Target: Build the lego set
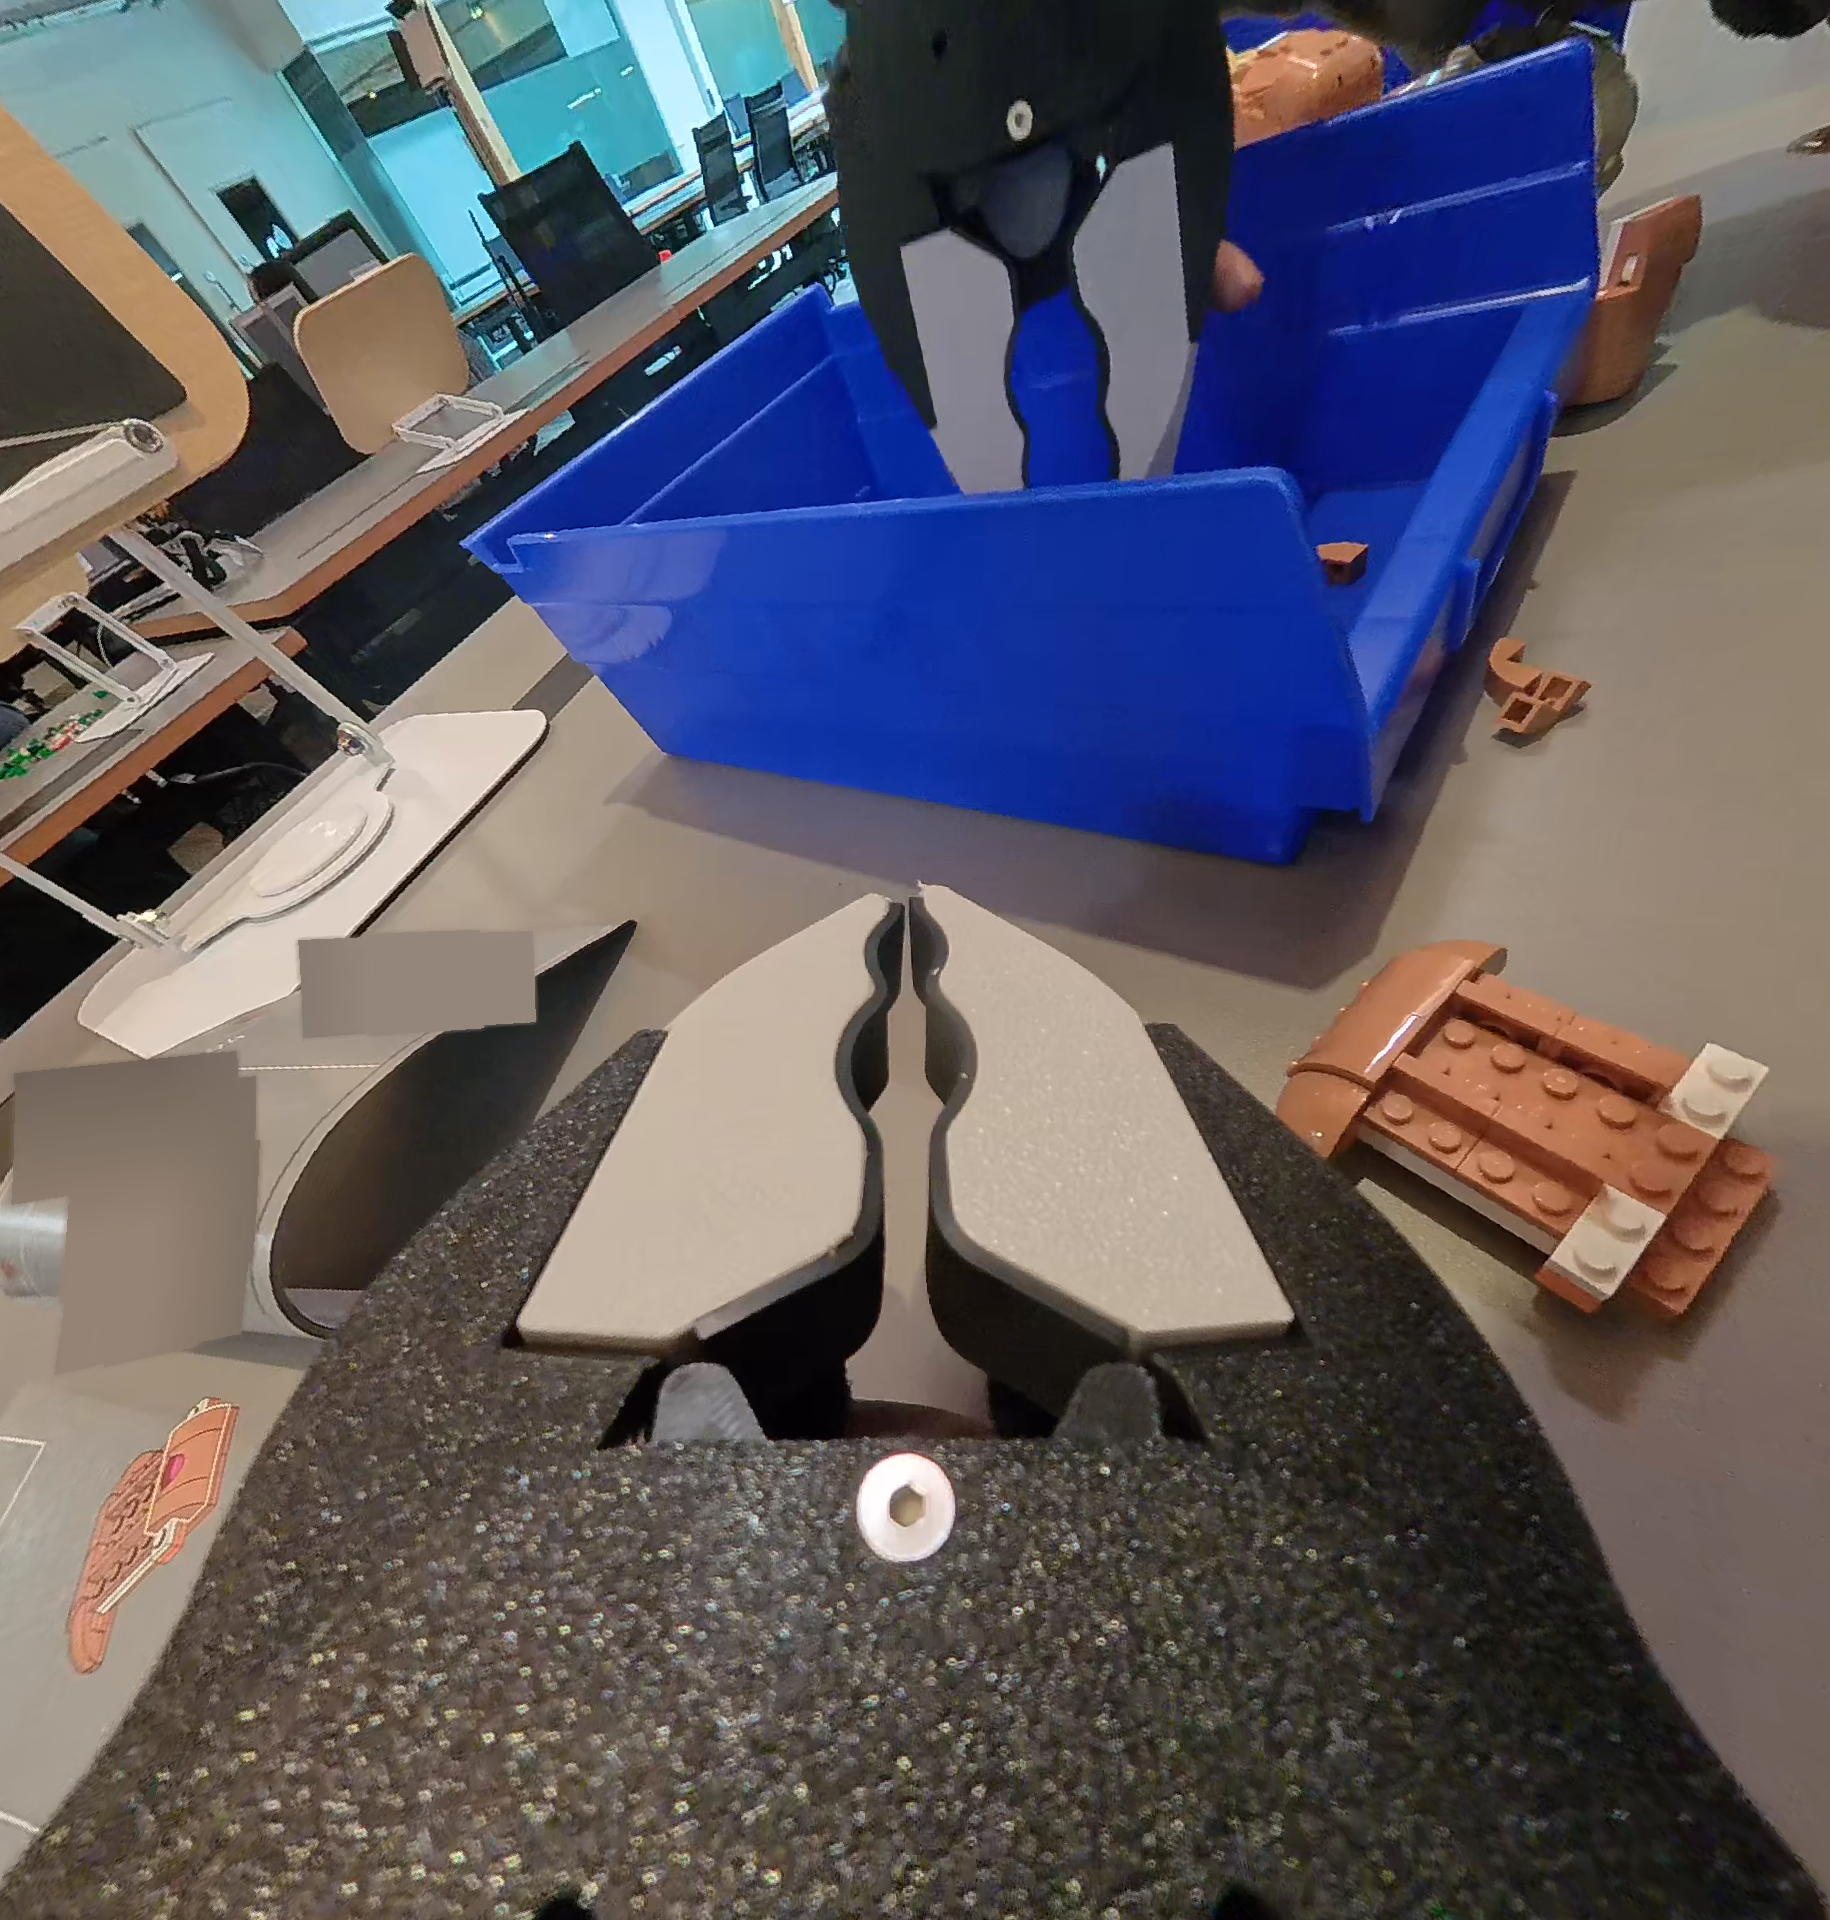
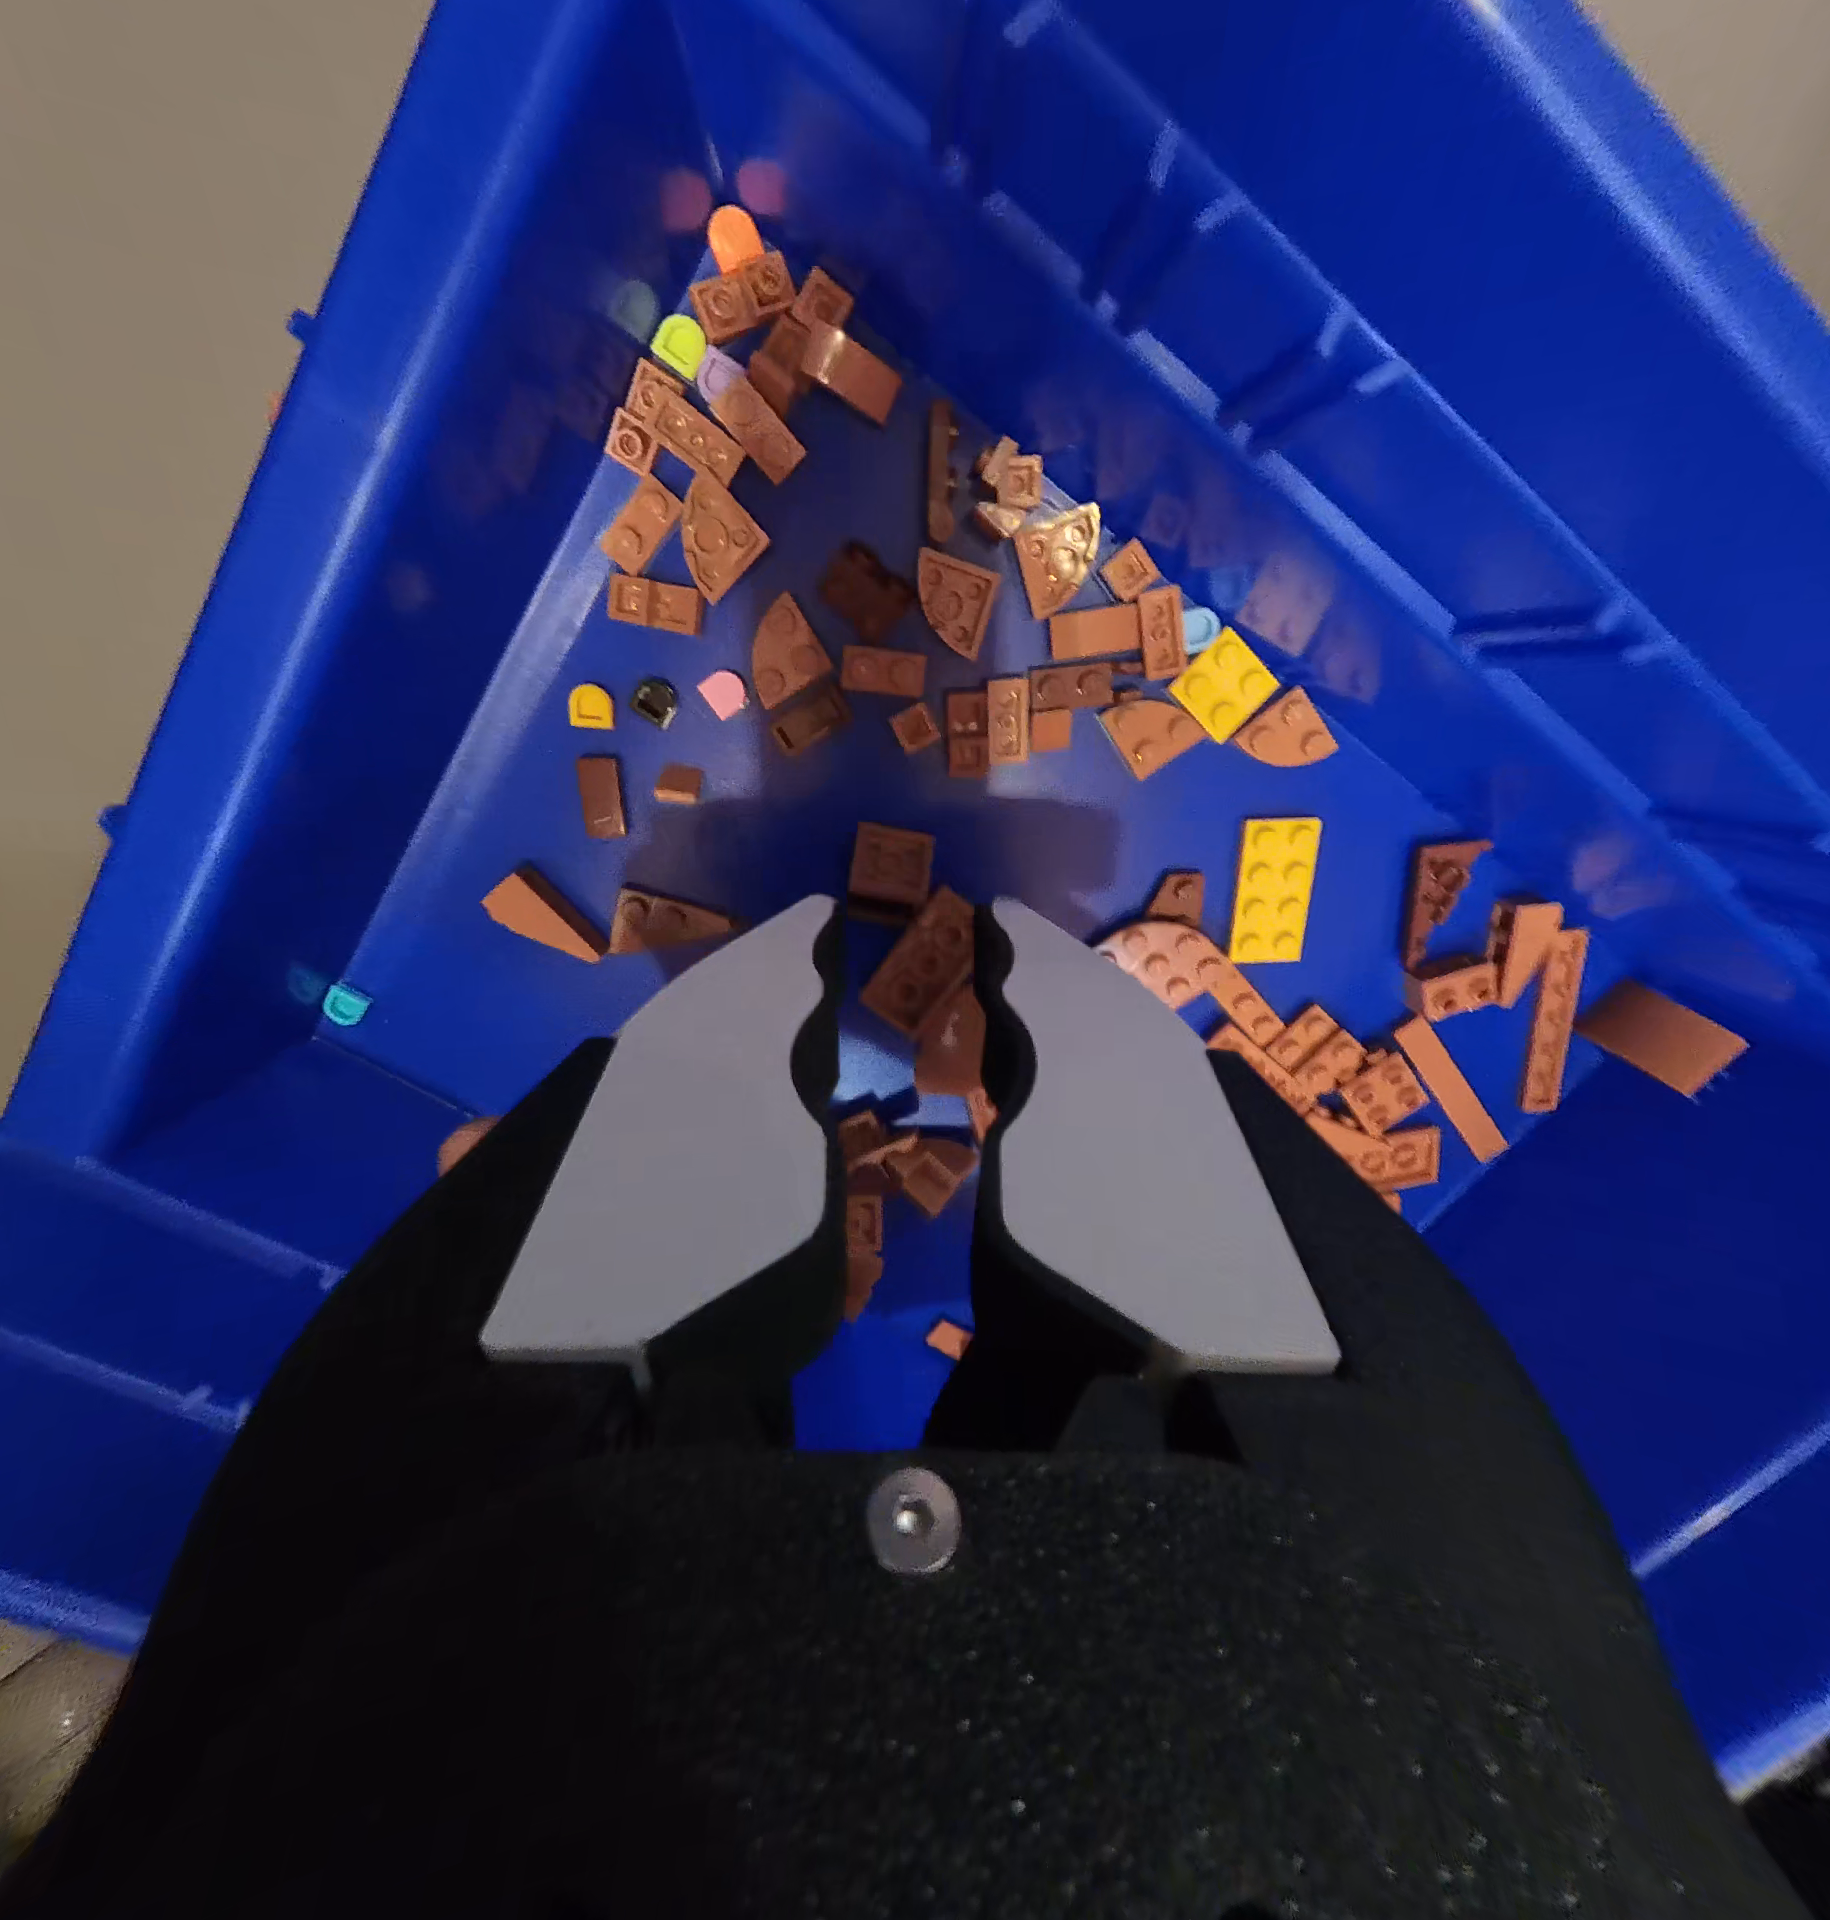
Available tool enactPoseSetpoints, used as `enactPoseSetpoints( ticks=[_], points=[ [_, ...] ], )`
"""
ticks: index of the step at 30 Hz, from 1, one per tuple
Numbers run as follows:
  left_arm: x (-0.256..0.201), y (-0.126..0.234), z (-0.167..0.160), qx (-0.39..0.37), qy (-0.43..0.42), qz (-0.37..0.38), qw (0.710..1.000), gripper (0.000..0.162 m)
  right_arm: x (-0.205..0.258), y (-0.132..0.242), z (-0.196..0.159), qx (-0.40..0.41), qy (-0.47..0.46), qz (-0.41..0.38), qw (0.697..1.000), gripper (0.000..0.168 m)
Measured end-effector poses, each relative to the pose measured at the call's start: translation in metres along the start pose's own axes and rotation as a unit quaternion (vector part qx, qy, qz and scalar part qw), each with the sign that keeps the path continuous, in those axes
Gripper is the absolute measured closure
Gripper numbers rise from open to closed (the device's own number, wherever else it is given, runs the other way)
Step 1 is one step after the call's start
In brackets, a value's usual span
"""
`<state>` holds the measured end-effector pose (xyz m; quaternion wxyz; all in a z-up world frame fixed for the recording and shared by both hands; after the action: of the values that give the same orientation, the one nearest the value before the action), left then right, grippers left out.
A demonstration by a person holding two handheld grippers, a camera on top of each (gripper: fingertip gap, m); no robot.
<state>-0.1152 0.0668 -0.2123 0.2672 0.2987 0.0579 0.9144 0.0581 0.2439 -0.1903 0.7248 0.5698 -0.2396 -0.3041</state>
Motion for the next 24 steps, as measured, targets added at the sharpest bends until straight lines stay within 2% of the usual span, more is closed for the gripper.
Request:
enactPoseSetpoints(
  ticks=[8,21,24],
  points=[
    [0.000,-0.001,-0.001,0.001,0.002,-0.002,1.000,0.161,-0.008,0.019,-0.013,-0.010,-0.014,-0.026,1.000,0.147],
    [0.000,0.000,0.000,0.000,0.001,0.001,1.000,0.161,-0.010,-0.020,-0.004,0.030,0.008,0.014,0.999,0.146],
    [0.000,0.000,0.000,0.000,0.000,0.001,1.000,0.161,-0.010,-0.021,-0.005,0.039,0.008,0.016,0.999,0.151]
  ],
)
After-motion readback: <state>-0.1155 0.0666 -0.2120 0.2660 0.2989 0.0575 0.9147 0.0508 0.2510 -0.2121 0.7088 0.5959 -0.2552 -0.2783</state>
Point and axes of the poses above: each gripper's, where its closed fingertips meet, y back along the fingers, z out of its top, x = y × z across the jaws, the point moved 8 cm from there along y, back along the fingers, and after that the axes turned 12 degrees about -y, right-handed, at the moved point
